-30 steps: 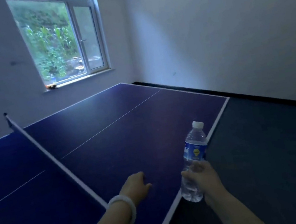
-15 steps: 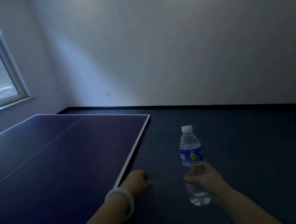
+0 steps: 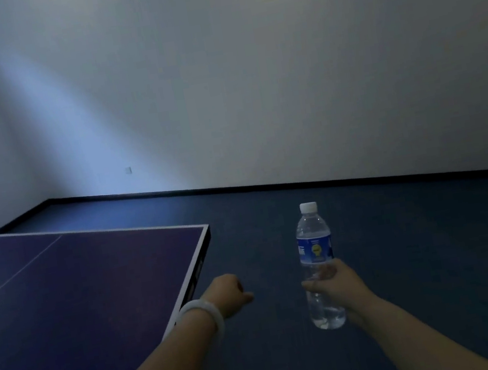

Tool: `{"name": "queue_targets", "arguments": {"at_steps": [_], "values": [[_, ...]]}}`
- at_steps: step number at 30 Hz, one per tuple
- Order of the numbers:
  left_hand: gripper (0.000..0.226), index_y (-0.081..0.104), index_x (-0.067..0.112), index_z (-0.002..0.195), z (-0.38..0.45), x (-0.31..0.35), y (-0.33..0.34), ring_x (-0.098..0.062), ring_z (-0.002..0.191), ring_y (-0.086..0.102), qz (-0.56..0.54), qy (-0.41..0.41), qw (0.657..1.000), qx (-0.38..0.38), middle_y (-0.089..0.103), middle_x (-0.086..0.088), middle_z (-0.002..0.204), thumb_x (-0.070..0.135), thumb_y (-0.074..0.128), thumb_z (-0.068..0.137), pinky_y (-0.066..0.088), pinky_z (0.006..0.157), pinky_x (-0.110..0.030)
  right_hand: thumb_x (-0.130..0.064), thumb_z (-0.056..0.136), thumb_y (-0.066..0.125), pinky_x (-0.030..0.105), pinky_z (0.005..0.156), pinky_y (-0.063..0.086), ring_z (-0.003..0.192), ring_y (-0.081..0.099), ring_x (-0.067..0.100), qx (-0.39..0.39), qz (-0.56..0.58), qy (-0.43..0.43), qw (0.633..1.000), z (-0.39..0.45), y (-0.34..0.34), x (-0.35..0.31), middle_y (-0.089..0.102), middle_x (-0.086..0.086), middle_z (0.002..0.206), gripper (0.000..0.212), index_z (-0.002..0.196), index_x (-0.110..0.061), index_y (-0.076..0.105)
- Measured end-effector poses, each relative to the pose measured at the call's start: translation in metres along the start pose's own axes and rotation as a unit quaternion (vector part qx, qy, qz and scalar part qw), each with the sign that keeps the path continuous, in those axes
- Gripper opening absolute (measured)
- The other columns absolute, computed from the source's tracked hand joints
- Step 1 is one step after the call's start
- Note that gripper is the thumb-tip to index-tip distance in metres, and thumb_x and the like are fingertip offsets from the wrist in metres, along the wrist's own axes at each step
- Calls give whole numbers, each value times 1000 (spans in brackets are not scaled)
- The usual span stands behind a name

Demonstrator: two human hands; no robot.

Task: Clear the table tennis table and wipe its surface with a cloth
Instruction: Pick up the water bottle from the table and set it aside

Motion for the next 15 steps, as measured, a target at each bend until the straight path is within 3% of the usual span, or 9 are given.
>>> {"name": "queue_targets", "arguments": {"at_steps": [3, 5, 10, 15], "values": [[26, 58, 14, 94, 68, 7, -18, -14, 84, 54, 2, 12, 1000, 0, 59, -2, 96, 39, 64, 90, 44, 75, -27, 2, 76, 78, 33, 67, 54, 73, 67, 20, 1, 6, 0, 1000, 72, 6, -14, 67, 11, 82, 21, 87, -6, 62], [28, 59, 14, 96, 110, 14, -26, -15, 85, 55, 1, 14, 1000, -4, 58, -1, 96, 40, 64, 90, 46, 76, -27, -1, 75, 80, 40, 79, 55, 92, 67, 30, -3, 3, 18, 1000, 118, 10, -17, 66, 19, 100, 38, 106, 2, 58], [33, 62, 9, 106, 230, 32, -48, -22, 103, 61, 2, 12, 1000, -13, 64, -7, 111, 38, 65, 90, 47, 83, -28, 1, 72, 82, 30, 66, 51, 85, 66, 23, -17, 7, 29, 999, 247, 14, -26, 65, 14, 100, 44, 106, -2, 55], [37, 60, 11, 113, 360, 39, -90, -19, 104, 58, -1, -9, 1000, 20, 62, -6, 117, 41, 64, 90, 45, 84, -27, -4, 70, 84, 25, 65, 50, 88, 66, 18, -74, -33, 14, 997, 395, 27, -50, 67, 7, 100, 45, 104, -10, 56]]}}
Point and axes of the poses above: each hand's wrist, its own z-axis towards the middle knuckle, its own y-axis out of the palm, x = y × z, the point moved 9 cm from there along z, towards the middle knuckle
